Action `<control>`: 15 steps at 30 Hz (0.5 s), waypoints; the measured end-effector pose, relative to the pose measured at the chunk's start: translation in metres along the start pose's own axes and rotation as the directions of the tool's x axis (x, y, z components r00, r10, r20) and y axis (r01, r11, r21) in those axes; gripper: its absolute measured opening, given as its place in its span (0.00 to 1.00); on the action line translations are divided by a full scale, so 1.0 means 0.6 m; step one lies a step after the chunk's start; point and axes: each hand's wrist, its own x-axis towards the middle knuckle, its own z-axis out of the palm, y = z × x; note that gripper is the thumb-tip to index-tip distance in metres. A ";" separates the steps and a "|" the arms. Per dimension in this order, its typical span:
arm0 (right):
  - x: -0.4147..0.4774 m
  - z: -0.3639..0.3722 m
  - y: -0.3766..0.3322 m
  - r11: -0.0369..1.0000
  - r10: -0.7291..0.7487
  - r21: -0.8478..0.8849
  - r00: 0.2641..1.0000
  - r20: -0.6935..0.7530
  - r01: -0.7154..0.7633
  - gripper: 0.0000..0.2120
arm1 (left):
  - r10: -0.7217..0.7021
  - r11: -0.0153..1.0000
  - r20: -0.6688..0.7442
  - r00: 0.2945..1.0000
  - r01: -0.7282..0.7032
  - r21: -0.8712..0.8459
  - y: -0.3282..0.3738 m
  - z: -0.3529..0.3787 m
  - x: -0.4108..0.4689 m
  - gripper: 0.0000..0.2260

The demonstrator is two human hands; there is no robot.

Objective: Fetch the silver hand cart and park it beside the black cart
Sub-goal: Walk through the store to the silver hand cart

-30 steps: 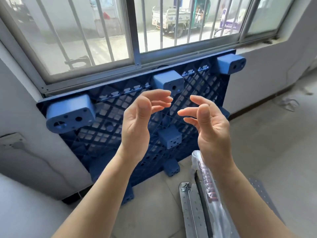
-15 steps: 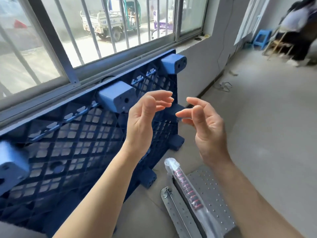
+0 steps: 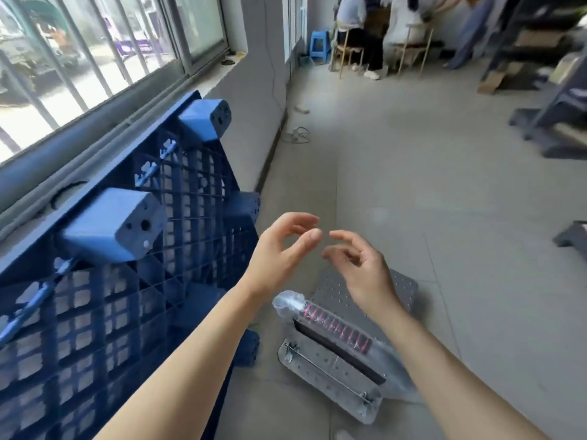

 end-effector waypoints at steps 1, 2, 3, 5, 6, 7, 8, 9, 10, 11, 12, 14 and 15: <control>-0.008 -0.001 0.016 0.998 0.050 -0.043 0.999 -0.011 -0.050 0.09 | -0.026 0.999 0.050 0.998 0.024 0.034 -0.016 0.005 -0.002 0.17; -0.018 -0.003 0.030 0.992 0.094 -0.084 0.995 -0.031 -0.096 0.10 | -0.047 0.997 0.097 0.994 0.041 0.063 -0.031 0.010 -0.004 0.16; -0.026 -0.005 0.042 0.983 0.132 -0.124 0.990 -0.054 -0.137 0.11 | -0.066 0.995 0.139 0.988 0.054 0.089 -0.045 0.016 -0.006 0.15; -0.043 -0.010 0.063 0.959 0.182 -0.205 0.979 -0.095 -0.198 0.14 | -0.111 0.987 0.220 0.969 0.081 0.141 -0.071 0.028 -0.011 0.15; -0.048 -0.011 0.073 0.942 0.200 -0.252 0.974 -0.105 -0.221 0.15 | -0.134 0.980 0.261 0.956 0.089 0.178 -0.085 0.035 -0.013 0.16; -0.055 -0.014 0.086 0.921 0.224 -0.299 0.968 -0.116 -0.249 0.16 | -0.158 0.971 0.306 0.939 0.092 0.219 -0.097 0.043 -0.016 0.16; -0.060 -0.017 0.101 0.897 0.255 -0.340 0.959 -0.127 -0.283 0.17 | -0.183 0.961 0.350 0.919 0.091 0.262 -0.110 0.051 -0.019 0.16; -0.066 -0.020 0.117 0.870 0.288 -0.377 0.948 -0.136 -0.318 0.18 | -0.203 0.948 0.391 0.898 0.080 0.308 -0.122 0.058 -0.023 0.16; -0.073 -0.023 0.135 0.838 0.322 -0.418 0.936 -0.142 -0.352 0.20 | -0.214 0.933 0.424 0.880 0.054 0.357 -0.135 0.066 -0.026 0.17; -0.080 -0.025 0.151 0.802 0.350 -0.465 0.926 -0.141 -0.374 0.21 | -0.218 0.914 0.451 0.866 0.019 0.405 -0.147 0.073 -0.029 0.17; -0.085 -0.028 0.167 0.763 0.373 -0.518 0.918 -0.135 -0.386 0.21 | -0.221 0.893 0.475 0.852 -0.019 0.449 -0.159 0.079 -0.030 0.17; -0.097 -0.033 0.193 0.681 0.413 -0.618 0.903 -0.119 -0.393 0.23 | -0.240 0.842 0.525 0.816 -0.094 0.531 -0.181 0.089 -0.033 0.18; -0.101 -0.034 0.202 0.641 0.431 -0.662 0.896 -0.108 -0.388 0.23 | -0.258 0.811 0.546 0.797 -0.128 0.570 -0.191 0.092 -0.034 0.19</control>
